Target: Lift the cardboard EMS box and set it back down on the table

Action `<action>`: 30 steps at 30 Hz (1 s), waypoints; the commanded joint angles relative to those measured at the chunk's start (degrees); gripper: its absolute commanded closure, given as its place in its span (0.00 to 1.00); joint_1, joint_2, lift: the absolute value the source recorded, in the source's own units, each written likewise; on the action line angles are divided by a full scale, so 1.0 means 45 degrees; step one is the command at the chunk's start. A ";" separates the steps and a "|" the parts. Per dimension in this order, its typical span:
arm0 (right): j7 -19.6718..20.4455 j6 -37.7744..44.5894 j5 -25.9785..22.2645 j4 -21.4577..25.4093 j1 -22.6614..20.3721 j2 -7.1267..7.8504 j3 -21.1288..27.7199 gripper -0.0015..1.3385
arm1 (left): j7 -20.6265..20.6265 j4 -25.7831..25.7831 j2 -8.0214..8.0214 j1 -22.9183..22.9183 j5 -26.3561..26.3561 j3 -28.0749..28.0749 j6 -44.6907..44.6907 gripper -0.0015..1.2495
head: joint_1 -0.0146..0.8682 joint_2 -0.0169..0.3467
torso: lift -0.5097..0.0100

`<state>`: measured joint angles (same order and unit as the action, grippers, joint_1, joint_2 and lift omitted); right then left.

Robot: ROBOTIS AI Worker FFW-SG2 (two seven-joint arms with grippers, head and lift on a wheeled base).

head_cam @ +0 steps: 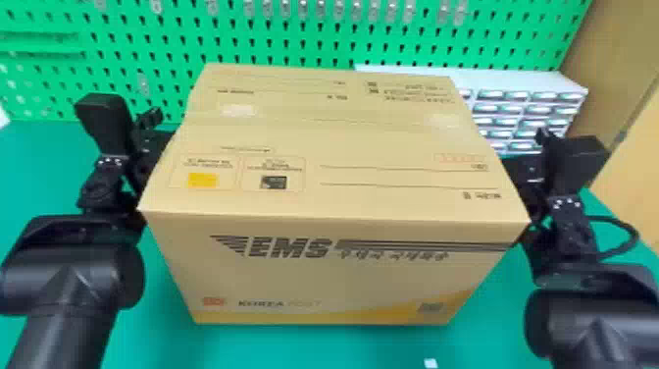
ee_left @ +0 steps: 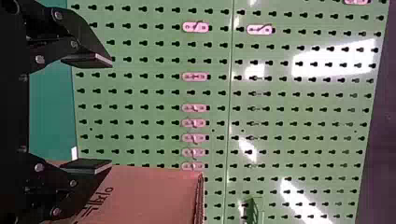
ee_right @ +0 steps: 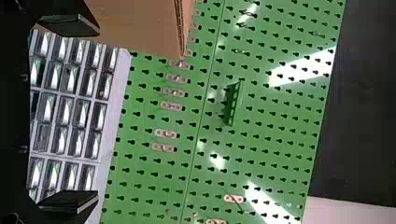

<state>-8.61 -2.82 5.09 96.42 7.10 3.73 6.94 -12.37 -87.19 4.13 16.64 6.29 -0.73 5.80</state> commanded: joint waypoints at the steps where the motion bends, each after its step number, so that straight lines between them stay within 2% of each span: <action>1: -0.0001 0.0022 0.0002 -0.0002 -0.0015 0.0011 0.0001 0.06 | -0.0512 0.0000 0.0000 -0.0025 0.0009 -0.0014 0.0000 0.39 | 0.78 0.01 | 0.79; 30: -0.0001 0.0295 0.0002 0.0116 0.0063 0.0011 -0.0156 0.06 | -0.0492 -0.0059 0.0000 -0.0005 -0.0030 0.0045 0.0000 0.39 | 0.78 0.01 | 0.79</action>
<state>-8.61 -1.57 5.10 96.67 7.29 3.79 6.27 -12.37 -87.21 4.13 16.53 6.20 -0.56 5.80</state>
